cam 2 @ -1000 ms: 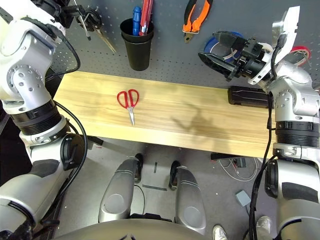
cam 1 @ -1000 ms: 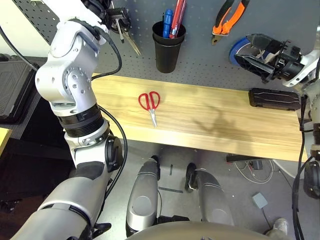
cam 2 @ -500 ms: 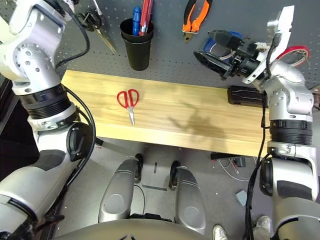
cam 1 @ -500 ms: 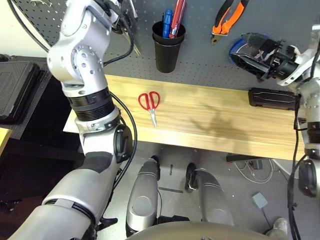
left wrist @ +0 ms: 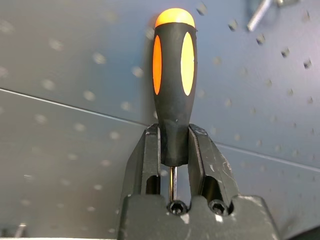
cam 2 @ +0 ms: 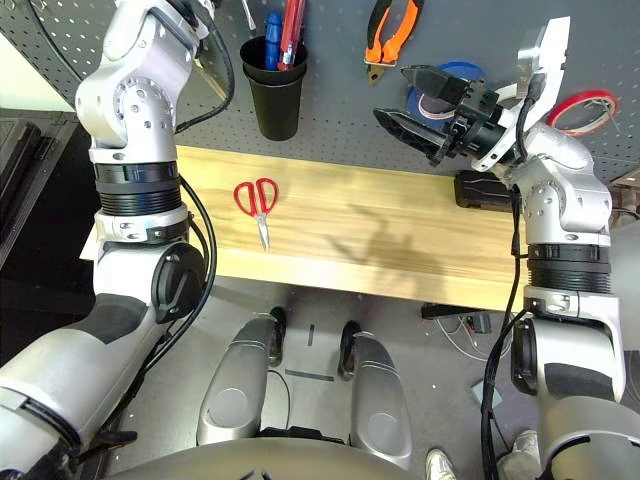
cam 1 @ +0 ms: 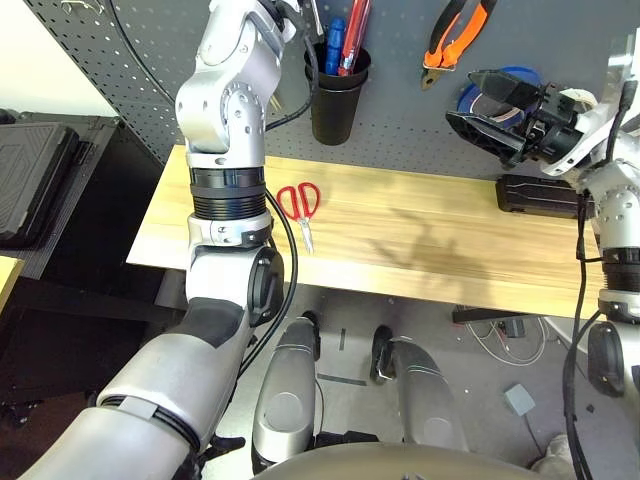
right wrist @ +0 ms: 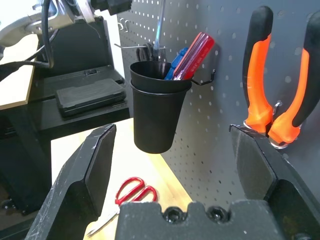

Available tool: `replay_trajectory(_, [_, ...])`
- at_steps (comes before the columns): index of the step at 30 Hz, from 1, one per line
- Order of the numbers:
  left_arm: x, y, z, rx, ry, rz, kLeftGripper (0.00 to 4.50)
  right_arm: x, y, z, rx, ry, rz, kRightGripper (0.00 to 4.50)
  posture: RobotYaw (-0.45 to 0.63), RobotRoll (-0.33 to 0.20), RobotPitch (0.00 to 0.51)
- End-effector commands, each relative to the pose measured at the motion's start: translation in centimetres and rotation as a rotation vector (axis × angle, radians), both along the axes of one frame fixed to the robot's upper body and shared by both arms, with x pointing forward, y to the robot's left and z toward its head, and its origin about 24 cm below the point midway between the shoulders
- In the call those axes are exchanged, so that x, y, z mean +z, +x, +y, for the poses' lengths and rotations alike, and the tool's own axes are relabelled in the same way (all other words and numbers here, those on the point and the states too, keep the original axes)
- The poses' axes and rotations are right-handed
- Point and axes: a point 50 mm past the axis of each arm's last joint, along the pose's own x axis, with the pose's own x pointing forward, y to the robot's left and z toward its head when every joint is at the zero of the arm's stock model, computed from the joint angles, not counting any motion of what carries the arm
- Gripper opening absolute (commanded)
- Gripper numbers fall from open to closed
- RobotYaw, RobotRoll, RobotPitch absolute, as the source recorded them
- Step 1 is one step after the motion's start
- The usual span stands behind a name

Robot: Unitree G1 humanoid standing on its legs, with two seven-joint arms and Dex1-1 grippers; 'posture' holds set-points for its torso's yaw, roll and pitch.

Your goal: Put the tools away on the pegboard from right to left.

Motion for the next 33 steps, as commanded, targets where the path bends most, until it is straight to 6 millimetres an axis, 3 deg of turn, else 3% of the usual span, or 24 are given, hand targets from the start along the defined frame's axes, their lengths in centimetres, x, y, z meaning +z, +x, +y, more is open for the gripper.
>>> replay_trajectory(1, [-1.2, 0.3, -0.6, 0.006, 0.068, 0.007, 0.61, -0.4, -0.2, -0.1, -0.009, -0.011, 0.009, 4.5, 0.16, 0.0, 0.226])
replay_trajectory(10, [-3.0, 0.2, -1.5, 0.005, 0.174, 0.035, 0.61, -0.7, -0.1, 0.1, -0.017, -0.009, 0.009, 4.5, 0.16, 0.0, 0.227])
replay_trajectory(11, [-3.0, 0.2, -1.5, 0.009, 0.178, 0.035, 1.33, -0.7, 0.0, 0.1, -0.018, -0.01, 0.009, 4.5, 0.16, 0.0, 0.227])
replay_trajectory(19, [-2.9, 0.2, -1.2, 0.026, 0.193, 0.032, 4.35, -1.2, 0.0, 0.4, -0.014, -0.02, 0.011, 4.5, 0.17, 0.0, 0.227])
replay_trajectory(27, [-1.6, -0.3, -0.5, 0.072, 0.205, -0.016, 4.47, -1.5, 0.0, 0.7, -0.004, -0.023, 0.015, 4.5, 0.17, 0.0, 0.231])
replay_trajectory(33, [0.8, -1.2, 0.8, 0.109, 0.173, -0.063, 4.47, -1.8, -0.3, 1.0, 0.013, -0.025, 0.025, 4.5, 0.18, 0.0, 0.234])
